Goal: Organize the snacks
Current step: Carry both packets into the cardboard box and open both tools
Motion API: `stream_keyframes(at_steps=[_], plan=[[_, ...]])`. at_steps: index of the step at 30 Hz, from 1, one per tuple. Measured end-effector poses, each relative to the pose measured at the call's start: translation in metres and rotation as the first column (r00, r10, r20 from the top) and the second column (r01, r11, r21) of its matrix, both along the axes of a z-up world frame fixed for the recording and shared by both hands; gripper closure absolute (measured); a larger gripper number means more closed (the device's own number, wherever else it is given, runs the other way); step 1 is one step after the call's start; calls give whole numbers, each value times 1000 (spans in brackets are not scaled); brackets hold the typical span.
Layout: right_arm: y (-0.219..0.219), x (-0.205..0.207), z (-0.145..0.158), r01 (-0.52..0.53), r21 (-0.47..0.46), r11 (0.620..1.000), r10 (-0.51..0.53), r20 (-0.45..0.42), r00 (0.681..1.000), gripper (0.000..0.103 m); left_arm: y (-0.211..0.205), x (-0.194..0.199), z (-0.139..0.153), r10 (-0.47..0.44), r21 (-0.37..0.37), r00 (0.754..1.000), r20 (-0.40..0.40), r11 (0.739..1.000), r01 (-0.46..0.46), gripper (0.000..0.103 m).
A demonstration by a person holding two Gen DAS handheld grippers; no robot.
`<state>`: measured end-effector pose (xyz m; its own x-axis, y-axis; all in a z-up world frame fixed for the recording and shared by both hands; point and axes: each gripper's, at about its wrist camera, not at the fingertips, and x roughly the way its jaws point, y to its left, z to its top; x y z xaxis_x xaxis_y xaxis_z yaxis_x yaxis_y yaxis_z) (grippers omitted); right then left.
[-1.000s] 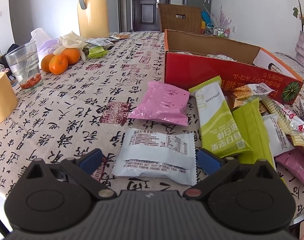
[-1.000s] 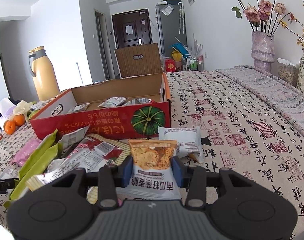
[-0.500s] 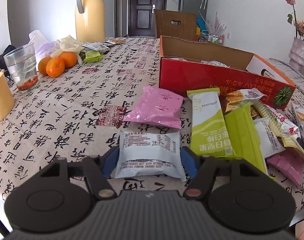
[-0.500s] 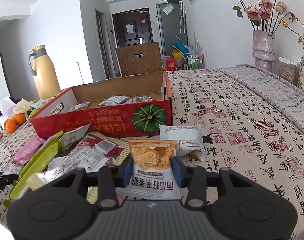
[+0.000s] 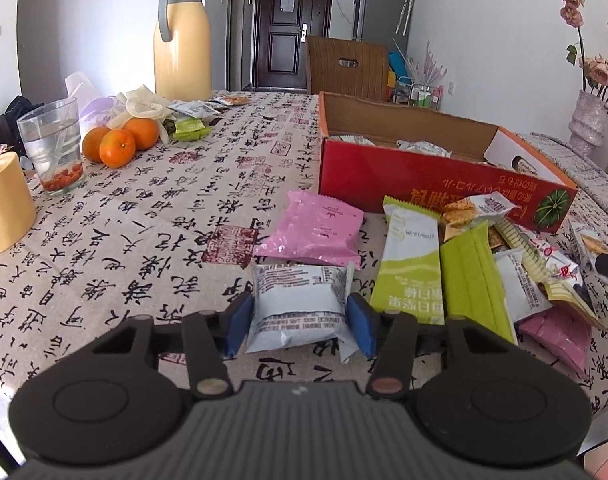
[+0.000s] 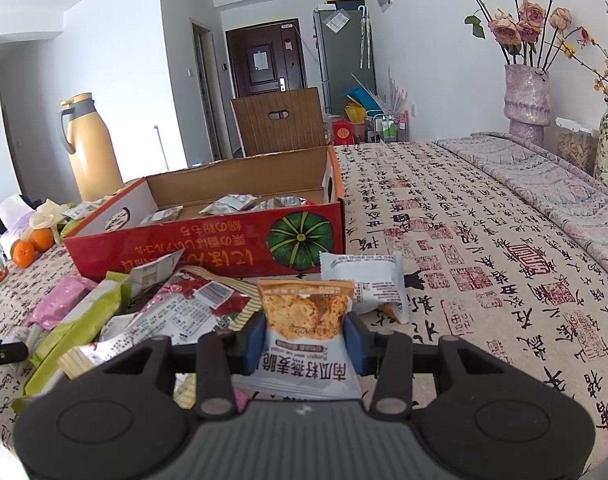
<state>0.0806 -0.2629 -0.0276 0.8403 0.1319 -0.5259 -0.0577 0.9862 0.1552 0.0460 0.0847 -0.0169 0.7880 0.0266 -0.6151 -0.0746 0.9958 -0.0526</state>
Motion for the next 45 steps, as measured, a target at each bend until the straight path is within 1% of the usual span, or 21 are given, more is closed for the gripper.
stream_keyframes(at_steps=[7,12,16,24,35,40,45], plan=[[2,-2,5,-10,-4,1000,10,15,1000,62,3,-1,10,8,-4,1000,29,1000,-8,50],[9,2,12,-28,-15,999,29,37,999,62,-2,5,24,-10,0,998,68,1000,10,50],[16,11,20,-49,-26,998,50,64,997,62,-11,18,37,-33,9,994,106,999,32,50],[30,44,38,-89,-56,994,95,117,989,62,-30,56,58,-71,32,983,167,997,67,50],[51,106,52,-145,-89,985,157,146,977,62,-55,123,72,-111,58,975,192,993,101,50],[61,138,51,-171,-95,981,183,134,974,62,-65,156,74,-120,55,972,203,992,111,50],[66,166,43,-175,-65,982,182,117,976,62,-70,190,69,-104,33,975,195,994,100,50]])
